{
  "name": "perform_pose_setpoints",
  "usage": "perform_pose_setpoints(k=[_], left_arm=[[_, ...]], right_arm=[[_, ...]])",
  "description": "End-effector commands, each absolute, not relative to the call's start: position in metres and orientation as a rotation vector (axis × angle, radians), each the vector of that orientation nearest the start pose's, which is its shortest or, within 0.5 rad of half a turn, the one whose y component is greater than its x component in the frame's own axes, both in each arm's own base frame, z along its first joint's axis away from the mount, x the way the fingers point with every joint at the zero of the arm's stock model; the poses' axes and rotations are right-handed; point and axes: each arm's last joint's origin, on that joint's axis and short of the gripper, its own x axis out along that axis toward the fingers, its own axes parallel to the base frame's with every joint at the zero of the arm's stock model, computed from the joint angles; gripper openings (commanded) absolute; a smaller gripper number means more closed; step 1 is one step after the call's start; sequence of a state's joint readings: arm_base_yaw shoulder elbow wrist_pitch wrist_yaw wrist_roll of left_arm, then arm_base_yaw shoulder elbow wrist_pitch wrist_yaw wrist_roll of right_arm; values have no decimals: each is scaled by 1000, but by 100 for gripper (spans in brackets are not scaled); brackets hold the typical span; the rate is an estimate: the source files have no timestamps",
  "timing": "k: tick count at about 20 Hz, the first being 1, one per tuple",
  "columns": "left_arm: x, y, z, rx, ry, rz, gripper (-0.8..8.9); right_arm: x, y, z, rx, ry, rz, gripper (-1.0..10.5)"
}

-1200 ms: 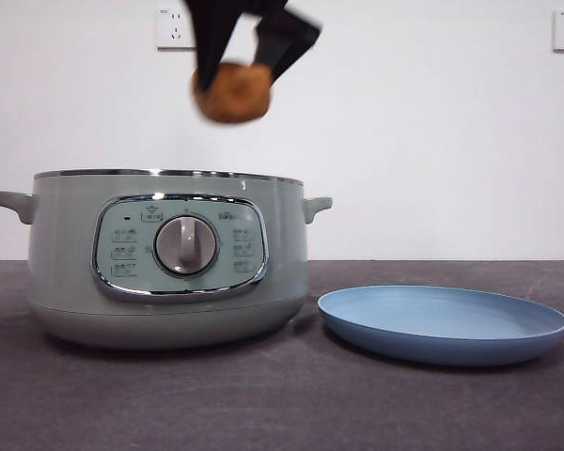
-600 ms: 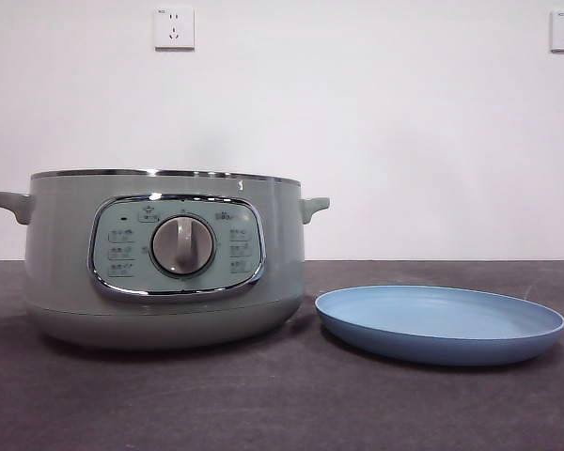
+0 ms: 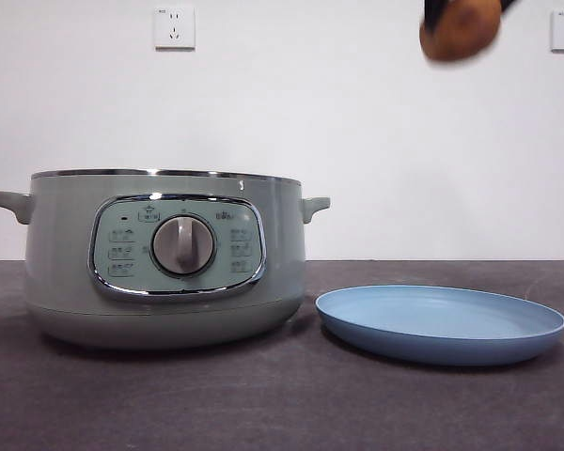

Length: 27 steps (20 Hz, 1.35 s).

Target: Take the potato out from the steamer,put the potato on the plate,close the lid

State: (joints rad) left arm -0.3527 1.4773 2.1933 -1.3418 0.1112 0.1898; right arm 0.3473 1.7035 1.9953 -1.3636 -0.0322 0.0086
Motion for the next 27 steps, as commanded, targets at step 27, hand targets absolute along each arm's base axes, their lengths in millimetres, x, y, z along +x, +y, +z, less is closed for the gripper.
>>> perform_pose_setpoints(k=[27], left_arm=[[198,-76,516,252,612,-509,-8]], right_arm=[[305,124,179,-195,1240,370,131]])
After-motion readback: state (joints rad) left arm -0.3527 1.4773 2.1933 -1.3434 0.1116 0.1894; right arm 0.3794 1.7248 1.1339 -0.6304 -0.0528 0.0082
